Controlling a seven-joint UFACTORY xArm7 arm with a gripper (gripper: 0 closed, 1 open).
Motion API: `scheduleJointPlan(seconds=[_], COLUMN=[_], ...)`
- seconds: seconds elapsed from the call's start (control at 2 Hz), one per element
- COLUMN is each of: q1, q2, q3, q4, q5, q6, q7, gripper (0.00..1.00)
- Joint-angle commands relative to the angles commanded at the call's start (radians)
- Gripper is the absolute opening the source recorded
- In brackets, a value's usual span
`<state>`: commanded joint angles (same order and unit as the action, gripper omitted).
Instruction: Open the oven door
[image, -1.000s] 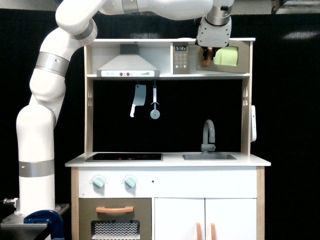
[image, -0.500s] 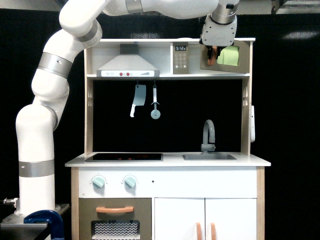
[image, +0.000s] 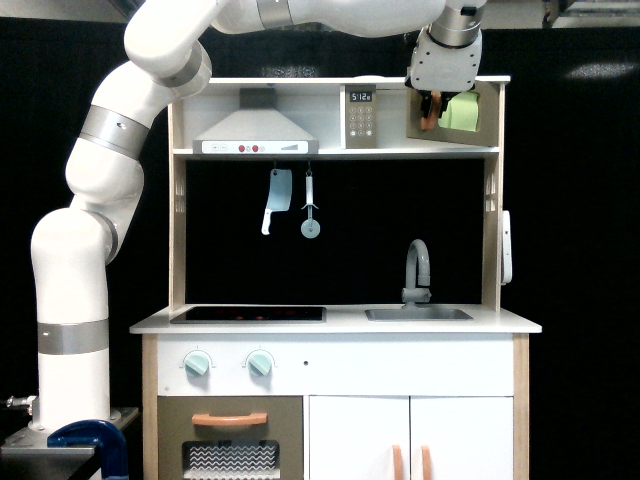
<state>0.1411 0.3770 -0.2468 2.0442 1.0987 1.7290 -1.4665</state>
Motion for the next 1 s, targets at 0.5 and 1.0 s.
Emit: scheduleJointPlan(seconds=[0.5,1.0], q1=[-0.006,-0.015], q2=[-0.002,-0.003], q3=[0.008,0.016], q4=[-0.004,-0.008], q5=[-0.004,-0.007], q6=[-0.002,-0.002], q7=[-0.003,-0.006], gripper=[1.00,1.00])
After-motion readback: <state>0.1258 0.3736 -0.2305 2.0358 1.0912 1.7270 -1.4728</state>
